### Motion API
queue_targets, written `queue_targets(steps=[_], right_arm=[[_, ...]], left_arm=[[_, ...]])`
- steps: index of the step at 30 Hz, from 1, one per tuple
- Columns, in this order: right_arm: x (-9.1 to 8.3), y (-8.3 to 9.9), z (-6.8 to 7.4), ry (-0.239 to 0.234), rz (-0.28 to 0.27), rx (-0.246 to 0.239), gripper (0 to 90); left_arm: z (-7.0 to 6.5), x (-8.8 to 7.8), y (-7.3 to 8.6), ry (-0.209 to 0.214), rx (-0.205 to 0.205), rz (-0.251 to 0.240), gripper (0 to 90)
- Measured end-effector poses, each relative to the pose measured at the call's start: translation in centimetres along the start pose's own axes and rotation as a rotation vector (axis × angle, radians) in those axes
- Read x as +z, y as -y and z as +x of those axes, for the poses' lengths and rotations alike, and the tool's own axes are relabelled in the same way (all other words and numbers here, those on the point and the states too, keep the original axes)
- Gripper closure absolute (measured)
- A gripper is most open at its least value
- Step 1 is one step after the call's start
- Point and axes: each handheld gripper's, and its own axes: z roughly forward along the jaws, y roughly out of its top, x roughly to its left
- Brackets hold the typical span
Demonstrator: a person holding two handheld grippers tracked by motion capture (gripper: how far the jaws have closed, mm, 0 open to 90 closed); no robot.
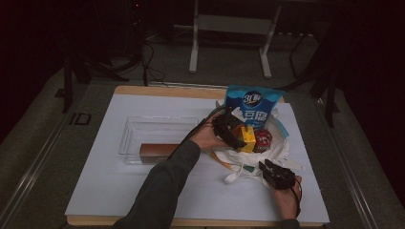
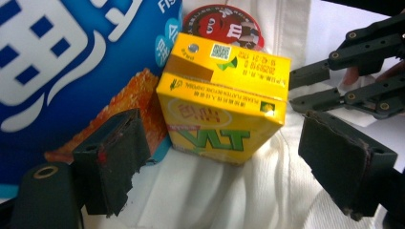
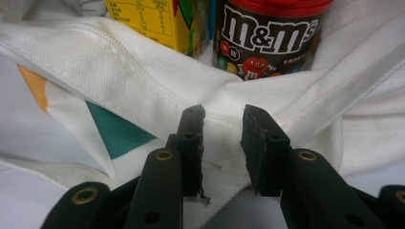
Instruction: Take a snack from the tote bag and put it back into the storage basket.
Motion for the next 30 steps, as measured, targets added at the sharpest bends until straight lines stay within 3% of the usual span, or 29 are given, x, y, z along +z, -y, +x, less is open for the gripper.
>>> queue_targets(steps=[22, 30], right_arm=[[0.0, 0.0, -0.1, -0.004, -0.004, 0.001, 69.1], [0.0, 0.0, -0.1, -0.002, -0.003, -0.001, 69.1]], left_arm=[[0.0, 2.6, -1.1, -0.002, 0.037, 0.021, 22.4], [-0.7, 2.3, -1.2, -0.055, 0.031, 0.04, 25.8]])
